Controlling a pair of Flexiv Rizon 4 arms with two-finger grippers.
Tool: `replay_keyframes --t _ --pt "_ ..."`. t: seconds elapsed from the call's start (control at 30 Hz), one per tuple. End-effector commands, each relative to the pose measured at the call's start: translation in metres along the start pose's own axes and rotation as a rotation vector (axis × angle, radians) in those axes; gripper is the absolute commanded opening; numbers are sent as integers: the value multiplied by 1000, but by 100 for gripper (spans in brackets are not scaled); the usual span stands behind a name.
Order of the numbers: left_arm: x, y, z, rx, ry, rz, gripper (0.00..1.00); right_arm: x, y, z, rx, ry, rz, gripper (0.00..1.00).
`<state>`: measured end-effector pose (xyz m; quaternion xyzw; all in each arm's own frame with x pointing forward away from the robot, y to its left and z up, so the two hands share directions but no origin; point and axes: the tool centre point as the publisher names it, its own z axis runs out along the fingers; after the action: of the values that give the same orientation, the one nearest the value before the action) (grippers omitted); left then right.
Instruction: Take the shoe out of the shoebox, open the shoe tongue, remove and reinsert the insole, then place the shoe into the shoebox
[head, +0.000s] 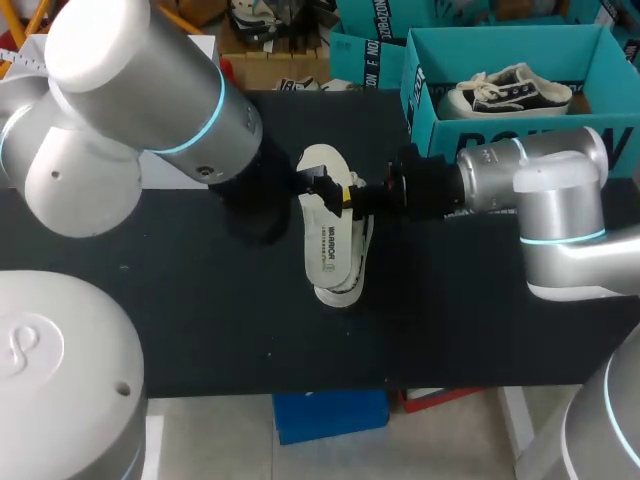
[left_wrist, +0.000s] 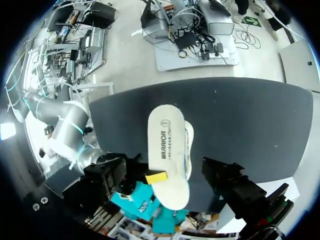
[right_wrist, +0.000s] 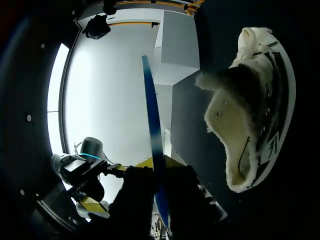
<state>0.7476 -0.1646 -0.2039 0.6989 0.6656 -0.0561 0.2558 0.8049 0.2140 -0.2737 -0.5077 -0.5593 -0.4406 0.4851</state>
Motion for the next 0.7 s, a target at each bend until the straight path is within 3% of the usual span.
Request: replay_keyframes --t 0.03,0.23,0.7 --pt "1 -1 1 -4 -2 1 100 -1 1 1 1 -2 1 0" --pt "-3 0 -3 75 138 -97 100 -1 1 1 1 -2 1 0" --pt "-12 -2 0 143 224 -154 100 -1 1 1 1 -2 1 0"
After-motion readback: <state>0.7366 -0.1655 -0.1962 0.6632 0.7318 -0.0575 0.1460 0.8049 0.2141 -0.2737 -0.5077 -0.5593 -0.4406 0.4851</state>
